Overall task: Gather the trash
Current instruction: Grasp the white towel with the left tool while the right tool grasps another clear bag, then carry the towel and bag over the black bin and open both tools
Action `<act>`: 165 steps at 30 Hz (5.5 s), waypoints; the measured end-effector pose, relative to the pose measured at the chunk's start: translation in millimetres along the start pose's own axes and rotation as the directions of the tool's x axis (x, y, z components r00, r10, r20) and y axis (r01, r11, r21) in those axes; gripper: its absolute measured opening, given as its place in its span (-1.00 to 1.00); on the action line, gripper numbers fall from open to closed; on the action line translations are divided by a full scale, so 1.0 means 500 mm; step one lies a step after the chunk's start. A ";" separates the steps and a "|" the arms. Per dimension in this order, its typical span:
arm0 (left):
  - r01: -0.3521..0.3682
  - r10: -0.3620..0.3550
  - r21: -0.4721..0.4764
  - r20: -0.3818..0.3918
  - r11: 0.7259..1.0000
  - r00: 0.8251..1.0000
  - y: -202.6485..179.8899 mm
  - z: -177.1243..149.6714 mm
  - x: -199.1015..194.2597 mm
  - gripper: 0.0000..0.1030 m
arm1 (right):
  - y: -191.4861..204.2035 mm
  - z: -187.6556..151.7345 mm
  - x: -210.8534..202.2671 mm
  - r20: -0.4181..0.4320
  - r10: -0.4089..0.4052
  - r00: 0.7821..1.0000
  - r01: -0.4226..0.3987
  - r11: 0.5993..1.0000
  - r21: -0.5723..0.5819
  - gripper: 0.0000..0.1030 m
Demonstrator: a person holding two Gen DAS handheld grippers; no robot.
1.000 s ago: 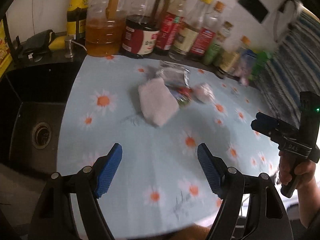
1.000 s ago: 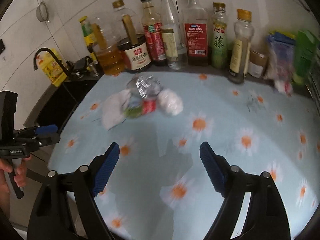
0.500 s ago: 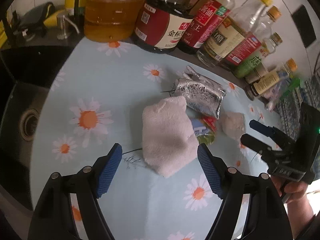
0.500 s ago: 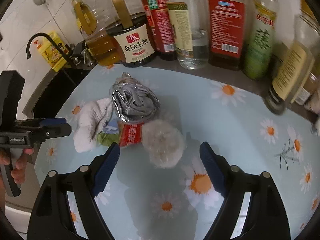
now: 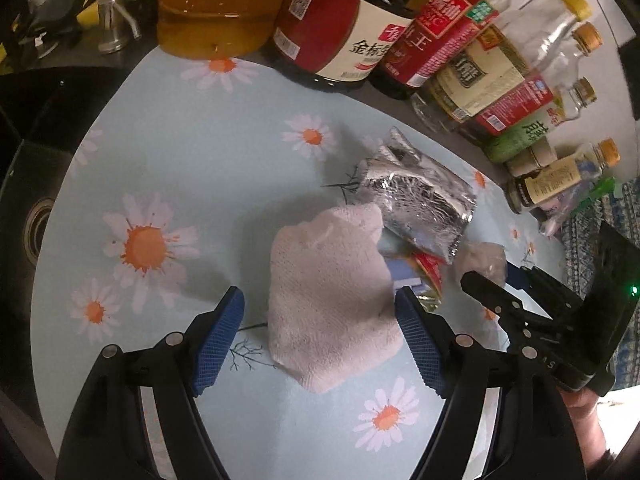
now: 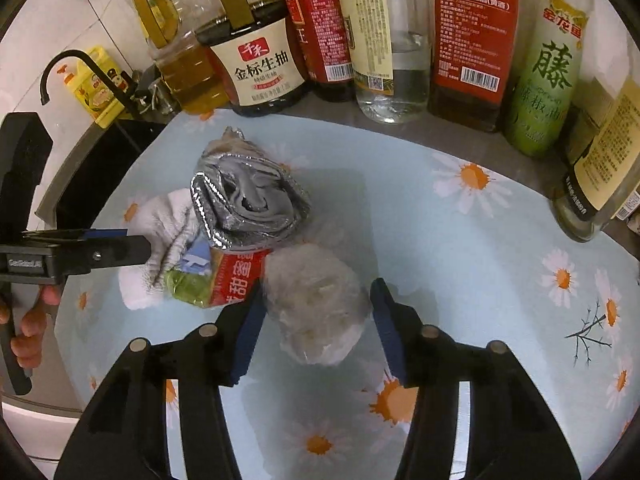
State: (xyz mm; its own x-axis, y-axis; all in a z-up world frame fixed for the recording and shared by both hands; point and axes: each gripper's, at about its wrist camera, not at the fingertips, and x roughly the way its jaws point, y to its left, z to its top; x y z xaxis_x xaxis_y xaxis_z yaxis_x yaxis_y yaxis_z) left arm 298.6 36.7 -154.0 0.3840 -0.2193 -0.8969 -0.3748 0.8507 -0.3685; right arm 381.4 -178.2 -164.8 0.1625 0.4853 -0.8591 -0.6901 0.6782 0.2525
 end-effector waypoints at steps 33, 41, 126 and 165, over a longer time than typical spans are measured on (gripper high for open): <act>-0.037 0.033 0.183 0.026 0.982 0.999 -0.055 -0.019 -0.018 -0.52 | 0.026 -0.170 -0.169 0.130 0.027 0.991 -0.050 0.983 0.178 -0.02; -0.017 -0.004 0.270 0.075 0.963 0.997 -0.070 -0.075 -0.100 -0.53 | 0.083 -0.207 -0.206 0.154 0.003 0.988 -0.033 0.981 0.193 -0.02; 0.112 0.019 0.308 -0.392 0.945 0.920 0.235 -0.687 0.018 -0.52 | 0.372 -0.663 0.042 -0.202 0.098 0.974 -0.006 0.910 0.414 -0.01; 0.076 0.002 0.166 -0.427 0.983 0.904 0.262 -0.672 0.066 0.04 | 0.341 -0.647 0.069 -0.217 0.152 0.964 -0.041 0.894 0.447 0.20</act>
State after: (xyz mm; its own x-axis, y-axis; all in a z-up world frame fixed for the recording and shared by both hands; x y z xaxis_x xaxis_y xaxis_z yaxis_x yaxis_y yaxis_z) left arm -21.5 -19.8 -314.0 -0.0140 -0.4007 -0.9161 -0.1997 0.8989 -0.3901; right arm 41.1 -224.3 -295.1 -0.1013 0.4518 -0.8864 -0.3085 0.8327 0.4597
